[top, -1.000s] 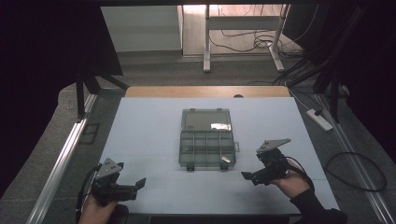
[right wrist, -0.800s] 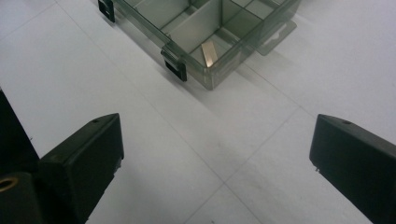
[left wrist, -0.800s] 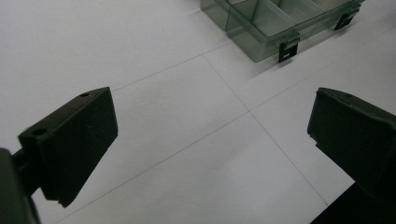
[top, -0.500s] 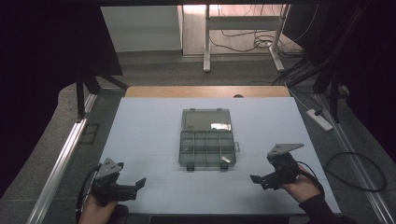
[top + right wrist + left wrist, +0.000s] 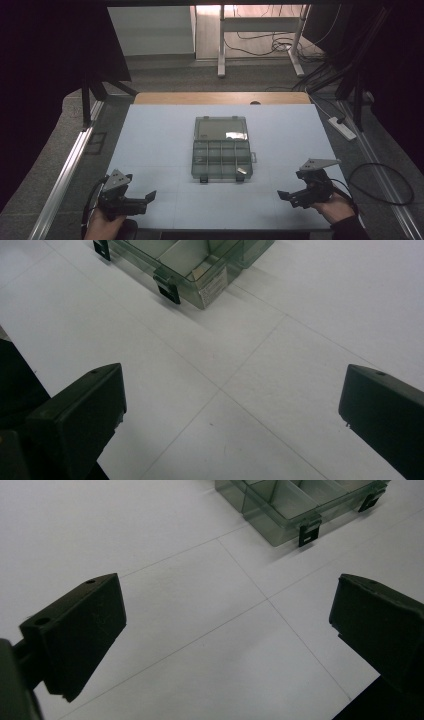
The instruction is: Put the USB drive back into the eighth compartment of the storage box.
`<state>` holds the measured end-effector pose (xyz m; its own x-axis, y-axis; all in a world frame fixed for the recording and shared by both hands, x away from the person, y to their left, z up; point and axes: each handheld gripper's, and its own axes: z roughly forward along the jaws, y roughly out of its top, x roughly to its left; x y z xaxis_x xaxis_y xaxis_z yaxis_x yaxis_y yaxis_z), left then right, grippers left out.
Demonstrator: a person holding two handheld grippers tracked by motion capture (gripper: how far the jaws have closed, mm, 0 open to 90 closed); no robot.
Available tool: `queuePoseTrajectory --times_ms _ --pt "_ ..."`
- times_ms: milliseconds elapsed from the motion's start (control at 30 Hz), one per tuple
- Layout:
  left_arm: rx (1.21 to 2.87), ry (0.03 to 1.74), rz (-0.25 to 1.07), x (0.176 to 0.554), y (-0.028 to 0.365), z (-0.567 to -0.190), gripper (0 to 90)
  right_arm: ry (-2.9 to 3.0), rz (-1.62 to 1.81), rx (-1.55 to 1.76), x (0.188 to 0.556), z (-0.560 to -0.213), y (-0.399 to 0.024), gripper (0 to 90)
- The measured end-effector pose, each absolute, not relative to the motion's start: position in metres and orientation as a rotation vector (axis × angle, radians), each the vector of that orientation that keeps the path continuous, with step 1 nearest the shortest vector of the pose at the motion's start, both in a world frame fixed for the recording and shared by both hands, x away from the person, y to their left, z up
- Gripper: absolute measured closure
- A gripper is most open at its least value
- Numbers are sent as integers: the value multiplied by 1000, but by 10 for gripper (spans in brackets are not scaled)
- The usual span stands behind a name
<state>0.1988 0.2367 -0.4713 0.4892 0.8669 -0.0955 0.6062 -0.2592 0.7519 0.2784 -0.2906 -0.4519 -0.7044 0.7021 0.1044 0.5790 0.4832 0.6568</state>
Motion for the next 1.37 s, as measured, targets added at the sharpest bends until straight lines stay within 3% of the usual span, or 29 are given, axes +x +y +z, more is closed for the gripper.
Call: queuePoseTrajectory --times_ms 1367 --pt "1974 1218 437 199 237 -471 16 2323 977 1323 248 -450 -349 0"
